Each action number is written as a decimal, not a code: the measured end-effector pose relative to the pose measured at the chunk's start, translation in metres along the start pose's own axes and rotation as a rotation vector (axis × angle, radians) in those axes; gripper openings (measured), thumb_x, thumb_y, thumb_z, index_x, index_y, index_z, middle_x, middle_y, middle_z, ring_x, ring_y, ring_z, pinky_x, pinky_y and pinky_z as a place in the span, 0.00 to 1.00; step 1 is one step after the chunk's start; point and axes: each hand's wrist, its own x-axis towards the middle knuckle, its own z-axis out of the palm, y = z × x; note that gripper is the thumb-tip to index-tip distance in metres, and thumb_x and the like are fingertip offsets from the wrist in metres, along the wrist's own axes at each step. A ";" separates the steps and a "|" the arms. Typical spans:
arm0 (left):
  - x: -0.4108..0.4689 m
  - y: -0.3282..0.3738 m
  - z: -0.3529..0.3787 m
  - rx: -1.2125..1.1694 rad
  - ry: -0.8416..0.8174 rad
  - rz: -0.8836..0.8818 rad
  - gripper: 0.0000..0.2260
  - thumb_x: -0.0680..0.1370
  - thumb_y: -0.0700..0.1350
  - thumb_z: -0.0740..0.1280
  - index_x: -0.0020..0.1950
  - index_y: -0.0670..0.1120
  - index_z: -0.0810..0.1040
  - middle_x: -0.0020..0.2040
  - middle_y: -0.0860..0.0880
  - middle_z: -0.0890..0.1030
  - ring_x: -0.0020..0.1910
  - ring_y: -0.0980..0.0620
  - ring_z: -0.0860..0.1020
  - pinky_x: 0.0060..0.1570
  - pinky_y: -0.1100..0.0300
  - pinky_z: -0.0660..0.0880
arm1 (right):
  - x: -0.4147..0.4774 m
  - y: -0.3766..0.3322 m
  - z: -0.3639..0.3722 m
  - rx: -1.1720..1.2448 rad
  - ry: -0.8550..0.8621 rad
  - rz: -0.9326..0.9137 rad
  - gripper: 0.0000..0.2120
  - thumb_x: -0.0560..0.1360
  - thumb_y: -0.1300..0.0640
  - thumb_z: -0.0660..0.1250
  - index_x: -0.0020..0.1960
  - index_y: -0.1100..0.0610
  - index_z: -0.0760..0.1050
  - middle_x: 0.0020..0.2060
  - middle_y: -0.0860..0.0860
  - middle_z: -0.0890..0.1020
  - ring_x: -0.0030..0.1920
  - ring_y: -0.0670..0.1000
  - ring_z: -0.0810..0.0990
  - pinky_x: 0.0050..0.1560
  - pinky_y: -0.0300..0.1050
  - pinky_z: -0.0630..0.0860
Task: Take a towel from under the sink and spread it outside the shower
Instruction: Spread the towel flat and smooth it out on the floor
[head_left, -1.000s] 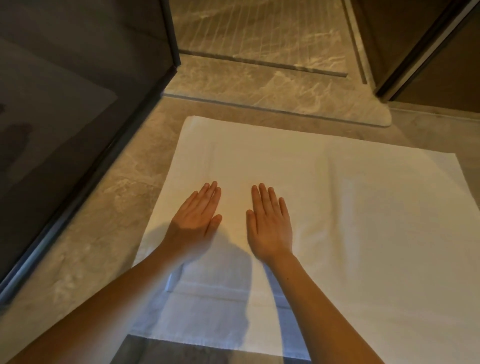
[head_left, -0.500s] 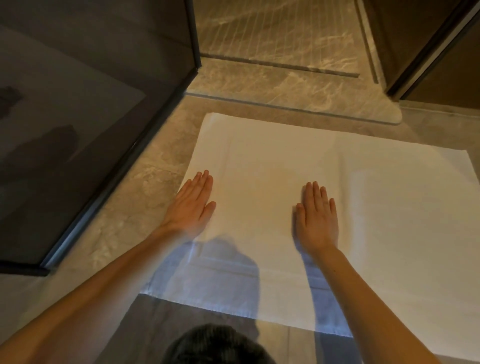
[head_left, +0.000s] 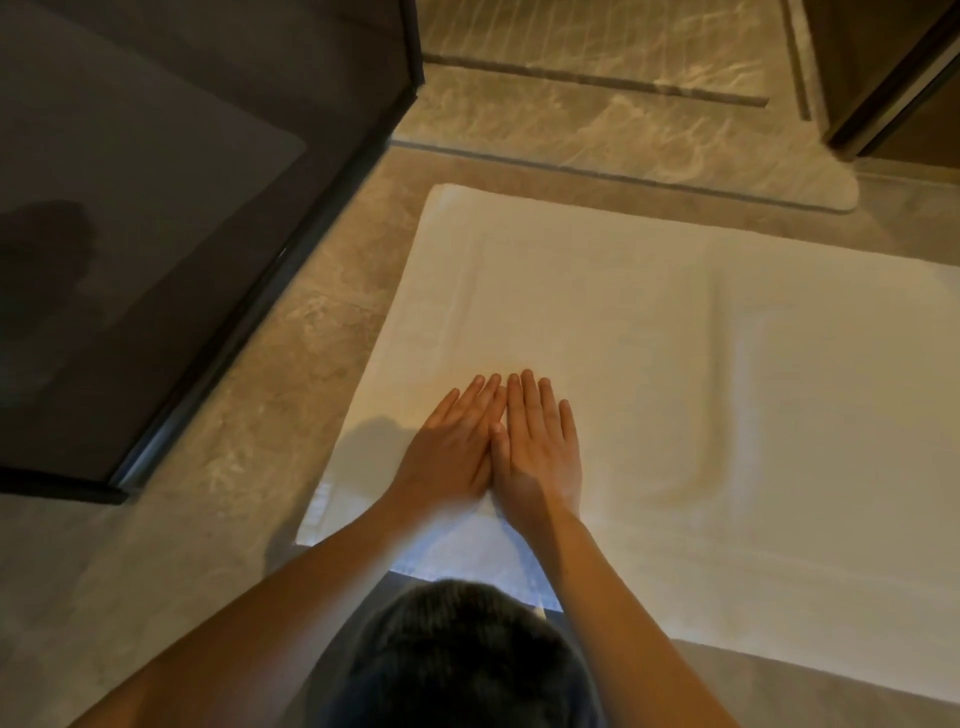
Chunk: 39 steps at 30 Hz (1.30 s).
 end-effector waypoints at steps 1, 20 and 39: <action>-0.002 -0.001 0.000 0.008 0.000 0.006 0.25 0.82 0.48 0.46 0.78 0.39 0.55 0.78 0.42 0.59 0.77 0.46 0.55 0.75 0.49 0.54 | -0.002 0.003 0.000 -0.016 0.000 -0.015 0.27 0.82 0.47 0.37 0.79 0.54 0.40 0.79 0.50 0.43 0.78 0.50 0.39 0.77 0.50 0.39; -0.043 -0.041 -0.020 -0.027 -0.006 -0.116 0.28 0.82 0.55 0.43 0.79 0.43 0.47 0.80 0.47 0.47 0.78 0.52 0.44 0.77 0.51 0.48 | -0.044 0.083 -0.029 -0.021 0.075 0.181 0.27 0.83 0.50 0.43 0.79 0.56 0.43 0.79 0.52 0.47 0.79 0.52 0.43 0.77 0.52 0.44; -0.062 0.014 0.010 0.083 -0.023 0.005 0.27 0.83 0.53 0.50 0.79 0.42 0.50 0.79 0.44 0.52 0.78 0.49 0.51 0.76 0.54 0.44 | -0.070 0.012 0.008 0.025 0.054 -0.020 0.29 0.81 0.45 0.45 0.79 0.53 0.51 0.79 0.50 0.54 0.79 0.50 0.48 0.77 0.50 0.46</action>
